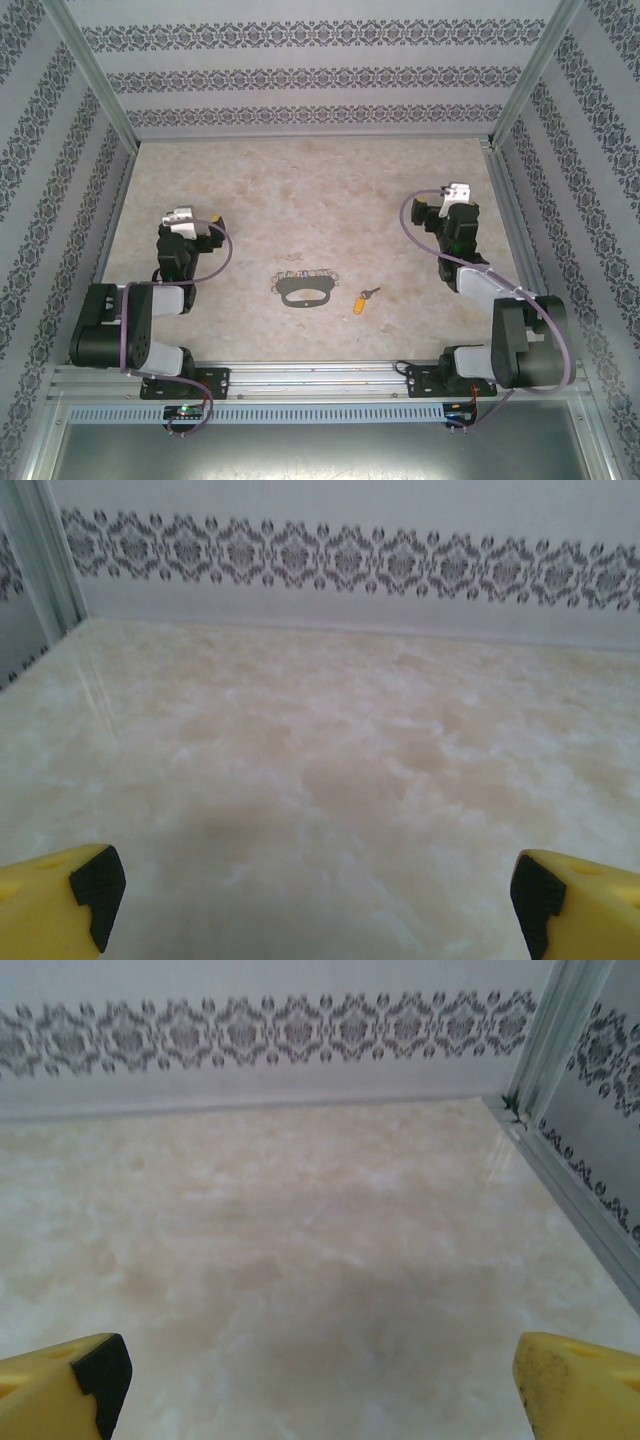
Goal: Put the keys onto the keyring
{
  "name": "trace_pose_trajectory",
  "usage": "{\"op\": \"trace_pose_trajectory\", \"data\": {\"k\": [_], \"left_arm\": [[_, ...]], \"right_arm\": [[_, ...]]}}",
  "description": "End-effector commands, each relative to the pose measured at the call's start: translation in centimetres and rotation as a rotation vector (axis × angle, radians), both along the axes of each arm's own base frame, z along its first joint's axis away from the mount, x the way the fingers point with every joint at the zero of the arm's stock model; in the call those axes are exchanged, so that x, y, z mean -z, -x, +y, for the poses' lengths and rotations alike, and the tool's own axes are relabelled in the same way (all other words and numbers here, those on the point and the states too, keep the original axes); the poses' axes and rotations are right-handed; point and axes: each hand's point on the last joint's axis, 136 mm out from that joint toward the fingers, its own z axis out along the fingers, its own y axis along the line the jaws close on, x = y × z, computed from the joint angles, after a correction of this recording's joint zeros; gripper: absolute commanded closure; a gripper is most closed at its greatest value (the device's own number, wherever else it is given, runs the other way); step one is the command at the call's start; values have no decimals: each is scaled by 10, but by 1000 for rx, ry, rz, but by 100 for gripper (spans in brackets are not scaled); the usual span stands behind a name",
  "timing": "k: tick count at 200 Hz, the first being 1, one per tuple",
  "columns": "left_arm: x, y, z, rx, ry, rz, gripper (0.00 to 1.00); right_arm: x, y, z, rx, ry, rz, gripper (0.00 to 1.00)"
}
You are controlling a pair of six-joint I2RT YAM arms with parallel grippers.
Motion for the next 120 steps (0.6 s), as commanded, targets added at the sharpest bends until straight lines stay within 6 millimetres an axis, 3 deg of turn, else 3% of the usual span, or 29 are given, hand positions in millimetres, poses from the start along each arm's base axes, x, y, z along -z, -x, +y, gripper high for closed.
{"op": "trace_pose_trajectory", "data": {"k": [1,21,55,96,120], "left_arm": [[4,5,-1,-17,-52,71,0],[-13,7,-12,-10,-108,37,0],[-38,8,-37,42,-54,-7,0],[-36,17,-79,146,3,48,1],[-33,21,-92,177,132,97,3]], "right_arm": [[-5,3,-12,123,-202,39,2],[-7,6,-16,164,-309,81,2],[-7,9,17,-1,-323,164,3],[9,37,87,-201,-317,286,10],[20,61,126,-295,-252,344,11]]}}
